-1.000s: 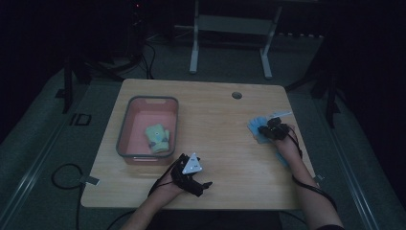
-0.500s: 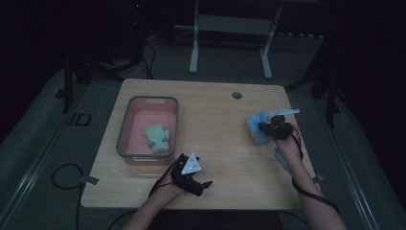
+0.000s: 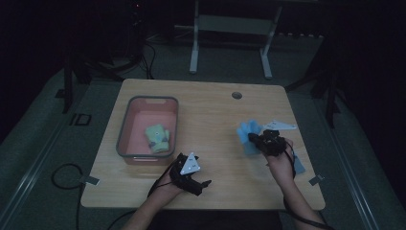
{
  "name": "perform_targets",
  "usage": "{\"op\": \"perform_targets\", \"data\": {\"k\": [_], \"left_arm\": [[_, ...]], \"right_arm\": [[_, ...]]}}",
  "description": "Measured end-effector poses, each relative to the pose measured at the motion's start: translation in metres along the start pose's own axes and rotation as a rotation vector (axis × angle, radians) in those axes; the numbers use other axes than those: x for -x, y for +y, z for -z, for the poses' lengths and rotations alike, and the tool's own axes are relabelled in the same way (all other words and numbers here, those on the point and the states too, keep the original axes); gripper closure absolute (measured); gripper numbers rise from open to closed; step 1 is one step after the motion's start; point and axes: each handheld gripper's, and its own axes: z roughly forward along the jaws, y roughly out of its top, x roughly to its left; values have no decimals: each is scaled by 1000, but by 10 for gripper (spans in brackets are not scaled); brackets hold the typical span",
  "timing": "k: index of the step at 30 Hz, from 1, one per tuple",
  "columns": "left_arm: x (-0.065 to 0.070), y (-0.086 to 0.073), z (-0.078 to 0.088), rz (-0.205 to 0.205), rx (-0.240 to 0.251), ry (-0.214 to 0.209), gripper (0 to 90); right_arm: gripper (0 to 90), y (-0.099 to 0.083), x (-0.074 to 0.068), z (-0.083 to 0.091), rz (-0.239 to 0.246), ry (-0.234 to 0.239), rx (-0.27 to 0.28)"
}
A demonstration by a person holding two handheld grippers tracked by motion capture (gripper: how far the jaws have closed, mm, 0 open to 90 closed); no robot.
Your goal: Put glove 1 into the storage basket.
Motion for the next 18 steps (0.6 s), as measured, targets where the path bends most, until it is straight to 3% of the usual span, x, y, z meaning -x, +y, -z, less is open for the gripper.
{"op": "perform_targets", "data": {"k": [5, 9, 18], "left_arm": [[0, -1, 1, -20, -3, 10, 40], [2, -2, -1, -23, -5, 11, 40], [1, -4, 1, -22, 6, 33, 40]], "right_arm": [[880, -19, -19, -8, -65, -10, -18], [880, -31, -33, -21, -72, -31, -38], [876, -44, -44, -49, -99, -23, -75]]}}
